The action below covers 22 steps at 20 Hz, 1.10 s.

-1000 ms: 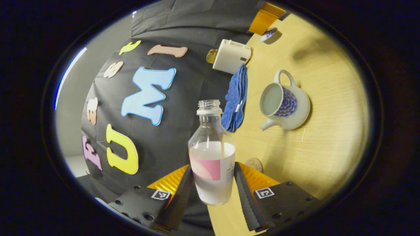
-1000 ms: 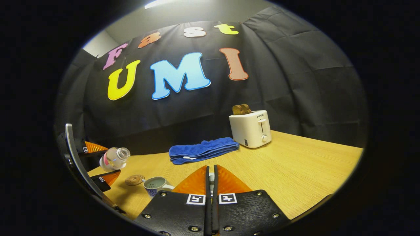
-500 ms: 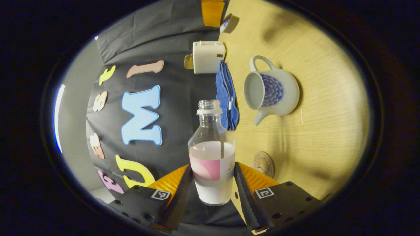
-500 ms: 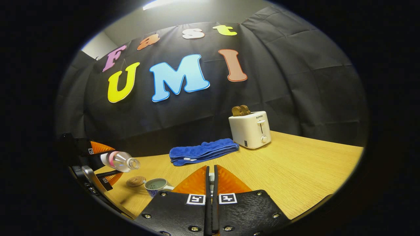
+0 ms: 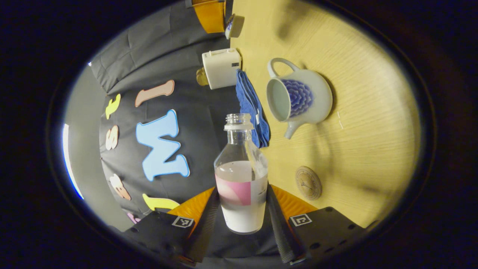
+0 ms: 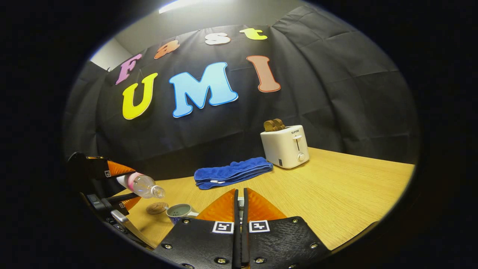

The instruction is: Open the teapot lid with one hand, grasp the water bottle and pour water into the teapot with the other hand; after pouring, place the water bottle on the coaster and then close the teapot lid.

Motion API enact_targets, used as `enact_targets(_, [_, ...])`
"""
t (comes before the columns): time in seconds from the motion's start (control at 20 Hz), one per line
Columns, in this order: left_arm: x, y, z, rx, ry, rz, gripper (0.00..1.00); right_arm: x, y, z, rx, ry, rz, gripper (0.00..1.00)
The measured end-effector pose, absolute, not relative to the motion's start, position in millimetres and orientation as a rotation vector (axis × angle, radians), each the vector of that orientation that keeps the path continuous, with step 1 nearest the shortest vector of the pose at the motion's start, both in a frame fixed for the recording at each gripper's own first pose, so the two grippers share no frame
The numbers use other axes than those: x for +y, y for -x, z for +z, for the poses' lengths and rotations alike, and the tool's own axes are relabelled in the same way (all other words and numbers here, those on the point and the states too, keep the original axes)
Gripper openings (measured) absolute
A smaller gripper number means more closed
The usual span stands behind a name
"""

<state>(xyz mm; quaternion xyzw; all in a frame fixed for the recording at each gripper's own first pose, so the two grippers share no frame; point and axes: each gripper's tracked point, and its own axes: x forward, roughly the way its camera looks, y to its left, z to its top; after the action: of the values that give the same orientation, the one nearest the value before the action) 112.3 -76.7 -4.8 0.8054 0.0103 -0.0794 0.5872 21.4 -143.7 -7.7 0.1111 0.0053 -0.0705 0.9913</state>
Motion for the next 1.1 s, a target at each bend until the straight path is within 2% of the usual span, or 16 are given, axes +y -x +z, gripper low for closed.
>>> enact_targets(0.9, [-77.2,-116.7,14.4,-0.003,-2.024,-0.162,0.84,-143.7,-20.6,-8.4,0.016,-0.241,-0.133,0.0])
enact_targets(0.95, [-76.4,-116.6,16.0,-0.003,-2.03,-0.159,0.78,-144.0,-20.3,-7.4,0.014,-0.241,-0.133,0.0])
enact_targets(1.0, [-76.1,-116.6,16.8,-0.004,-2.036,-0.157,0.84,-144.1,-20.3,-7.7,0.013,-0.242,-0.134,0.0])
enact_targets(1.1, [-76.0,-116.4,19.5,-0.006,-2.047,-0.152,0.84,-143.4,-20.4,-8.3,0.015,-0.245,-0.133,0.0])
